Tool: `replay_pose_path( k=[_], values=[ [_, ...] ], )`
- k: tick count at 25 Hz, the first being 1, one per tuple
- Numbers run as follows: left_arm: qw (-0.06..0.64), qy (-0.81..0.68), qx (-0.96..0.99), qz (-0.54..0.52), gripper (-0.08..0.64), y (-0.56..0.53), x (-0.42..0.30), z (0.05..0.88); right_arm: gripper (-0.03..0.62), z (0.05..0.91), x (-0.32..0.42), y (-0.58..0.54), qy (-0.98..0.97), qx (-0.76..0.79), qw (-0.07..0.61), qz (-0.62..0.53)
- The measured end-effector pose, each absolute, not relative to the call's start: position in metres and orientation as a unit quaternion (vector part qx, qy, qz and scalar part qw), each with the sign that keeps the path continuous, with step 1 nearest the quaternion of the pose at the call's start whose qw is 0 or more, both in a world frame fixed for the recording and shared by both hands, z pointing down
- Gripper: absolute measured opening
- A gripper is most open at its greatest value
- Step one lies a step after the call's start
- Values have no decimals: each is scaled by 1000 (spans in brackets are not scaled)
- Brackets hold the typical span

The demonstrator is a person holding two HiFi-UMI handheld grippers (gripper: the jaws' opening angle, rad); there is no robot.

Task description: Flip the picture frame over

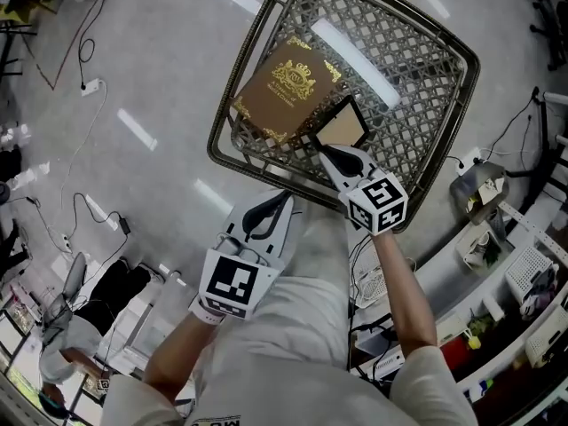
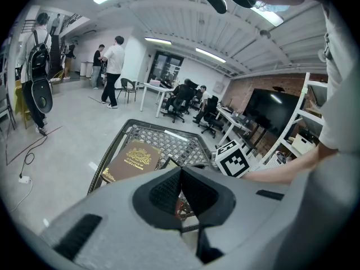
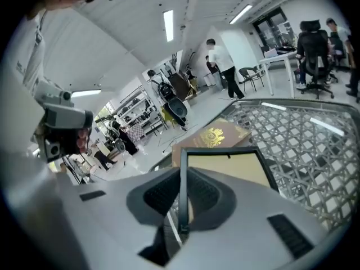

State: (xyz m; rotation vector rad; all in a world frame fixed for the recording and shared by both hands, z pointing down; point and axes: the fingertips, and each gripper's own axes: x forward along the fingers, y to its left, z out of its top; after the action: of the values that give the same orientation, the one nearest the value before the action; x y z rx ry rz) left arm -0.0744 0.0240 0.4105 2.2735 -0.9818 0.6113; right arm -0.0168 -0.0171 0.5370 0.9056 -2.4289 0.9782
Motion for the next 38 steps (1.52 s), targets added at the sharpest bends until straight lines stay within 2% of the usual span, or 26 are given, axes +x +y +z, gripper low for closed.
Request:
replay_pose_path(
  k=[15,38],
  values=[
    [292,-367,853,231,25,27,-69,411,54,505,-14,-36,-799,313,-33,512],
    [290,-359,854,238,25,27,-68,414,54,505,-7,-56,-674,267,-245,644]
  ],
)
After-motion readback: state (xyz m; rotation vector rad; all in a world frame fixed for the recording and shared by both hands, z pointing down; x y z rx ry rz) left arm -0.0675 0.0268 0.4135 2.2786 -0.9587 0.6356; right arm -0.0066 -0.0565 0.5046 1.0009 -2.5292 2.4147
